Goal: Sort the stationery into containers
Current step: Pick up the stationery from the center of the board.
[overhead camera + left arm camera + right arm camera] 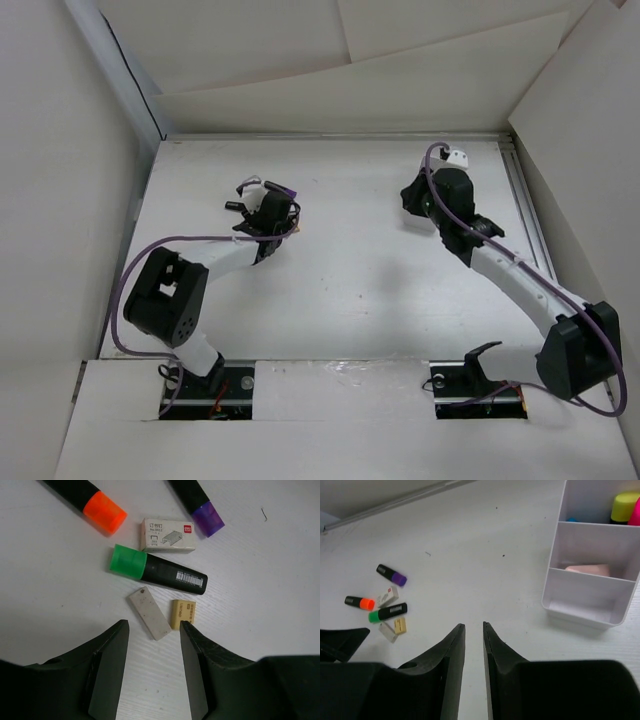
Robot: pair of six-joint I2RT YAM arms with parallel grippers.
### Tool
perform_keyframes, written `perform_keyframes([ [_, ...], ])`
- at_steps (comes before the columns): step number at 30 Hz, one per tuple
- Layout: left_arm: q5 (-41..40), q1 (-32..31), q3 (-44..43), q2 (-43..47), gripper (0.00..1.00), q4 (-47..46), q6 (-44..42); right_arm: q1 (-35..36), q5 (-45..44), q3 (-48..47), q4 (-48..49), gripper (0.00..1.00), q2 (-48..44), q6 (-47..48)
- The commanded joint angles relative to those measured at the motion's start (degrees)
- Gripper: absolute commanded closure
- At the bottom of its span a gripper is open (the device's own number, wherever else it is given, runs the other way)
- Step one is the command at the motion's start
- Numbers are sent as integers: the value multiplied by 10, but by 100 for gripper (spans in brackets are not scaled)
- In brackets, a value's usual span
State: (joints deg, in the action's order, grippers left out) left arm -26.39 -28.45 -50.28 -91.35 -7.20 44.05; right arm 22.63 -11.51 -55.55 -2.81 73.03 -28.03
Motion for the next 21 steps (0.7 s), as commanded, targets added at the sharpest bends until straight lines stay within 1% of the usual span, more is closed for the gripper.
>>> perform_keyframes([
  [1,-27,6,-24,-13,58,21,13,10,22,-20,-23,73,-17,14],
  [5,-27,11,-37,-34,58,28,19,15,48,-26,-47,66,-37,19],
  [8,-1,17,-44,-54,61,28,25,32,48,-20,-47,62,-43,19],
  [10,12,17,-44,-65,61,28,31,32,48,-20,-47,62,-43,25],
  [12,18,17,-38,-70,61,7,31,32,48,-14,-47,61,-43,25],
  [16,26,17,-38,-80,61,7,37,32,54,-7,-47,61,-30,25],
  [18,31,17,-38,-81,61,-17,24,32,61,-7,-42,61,-25,25],
  [21,37,17,-51,-102,61,-5,24,38,61,-7,-37,59,-13,25],
])
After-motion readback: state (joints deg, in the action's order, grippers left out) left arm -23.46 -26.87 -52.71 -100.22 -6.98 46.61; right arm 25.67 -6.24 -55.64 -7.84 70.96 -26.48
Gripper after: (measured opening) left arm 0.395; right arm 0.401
